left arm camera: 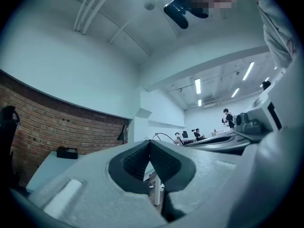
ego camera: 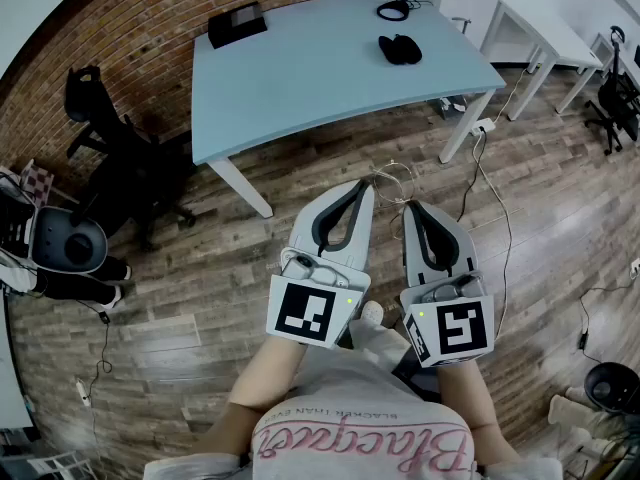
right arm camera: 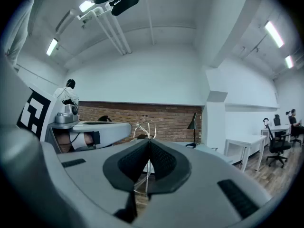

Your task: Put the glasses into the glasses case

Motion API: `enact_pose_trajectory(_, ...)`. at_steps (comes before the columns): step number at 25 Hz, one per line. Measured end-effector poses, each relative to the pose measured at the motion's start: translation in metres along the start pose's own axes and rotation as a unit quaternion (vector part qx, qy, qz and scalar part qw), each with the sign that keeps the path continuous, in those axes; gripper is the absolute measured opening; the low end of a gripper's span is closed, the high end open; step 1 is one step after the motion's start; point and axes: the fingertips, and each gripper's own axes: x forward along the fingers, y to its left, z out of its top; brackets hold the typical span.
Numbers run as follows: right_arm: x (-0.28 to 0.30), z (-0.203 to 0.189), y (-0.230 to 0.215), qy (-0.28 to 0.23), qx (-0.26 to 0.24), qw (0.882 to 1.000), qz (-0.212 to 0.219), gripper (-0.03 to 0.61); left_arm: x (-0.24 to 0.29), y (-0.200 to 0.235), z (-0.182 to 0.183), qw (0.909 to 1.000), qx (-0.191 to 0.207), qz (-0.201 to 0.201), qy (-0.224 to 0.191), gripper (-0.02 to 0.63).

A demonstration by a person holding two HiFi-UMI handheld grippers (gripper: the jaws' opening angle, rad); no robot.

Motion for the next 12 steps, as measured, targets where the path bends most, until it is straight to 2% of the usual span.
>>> enact_pose_trajectory(7, -0.025, -0.001, 0.046, 0.01, -0.003, 1.0, -0.012, 0.012, -0.05, 0.003, 0.003, 0.9999, -0.004, -0.009, 0.002, 0.005)
enact_pose_trajectory(12, -0.024, 0.003, 0.051, 0.008, 0.002, 1.0, -0.017, 0.012, -0.053, 0.009, 0.004, 0.9998, -0.011, -0.016, 0.002, 0.005)
